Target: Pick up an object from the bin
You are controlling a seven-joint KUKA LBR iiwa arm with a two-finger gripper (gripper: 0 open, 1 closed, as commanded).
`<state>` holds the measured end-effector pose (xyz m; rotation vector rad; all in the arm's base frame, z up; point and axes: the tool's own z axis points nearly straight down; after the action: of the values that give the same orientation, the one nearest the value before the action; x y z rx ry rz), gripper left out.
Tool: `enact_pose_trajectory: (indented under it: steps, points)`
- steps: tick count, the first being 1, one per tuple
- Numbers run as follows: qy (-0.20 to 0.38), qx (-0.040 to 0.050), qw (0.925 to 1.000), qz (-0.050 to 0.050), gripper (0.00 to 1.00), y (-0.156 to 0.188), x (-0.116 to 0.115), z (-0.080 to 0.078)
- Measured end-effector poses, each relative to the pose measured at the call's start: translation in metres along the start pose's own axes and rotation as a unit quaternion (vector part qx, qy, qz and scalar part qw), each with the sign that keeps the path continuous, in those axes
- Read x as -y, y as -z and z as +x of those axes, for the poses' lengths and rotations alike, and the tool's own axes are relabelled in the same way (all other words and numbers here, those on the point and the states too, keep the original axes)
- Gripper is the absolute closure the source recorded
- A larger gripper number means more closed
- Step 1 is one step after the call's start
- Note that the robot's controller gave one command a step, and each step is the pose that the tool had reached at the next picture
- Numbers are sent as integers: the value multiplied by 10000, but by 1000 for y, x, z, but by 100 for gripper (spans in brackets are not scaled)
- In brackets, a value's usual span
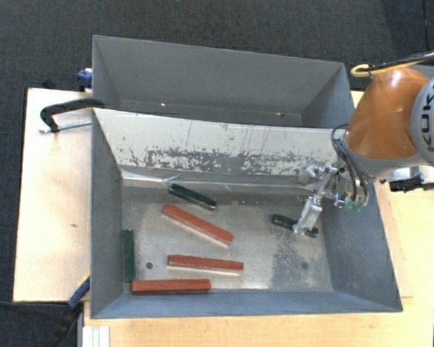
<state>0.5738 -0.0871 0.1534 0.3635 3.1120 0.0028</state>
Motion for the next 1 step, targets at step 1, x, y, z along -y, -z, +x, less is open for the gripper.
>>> enact_pose_trajectory:
  steps: [1]
  points:
    - [-165,-9,9999,5,0,-72,-8,-17]
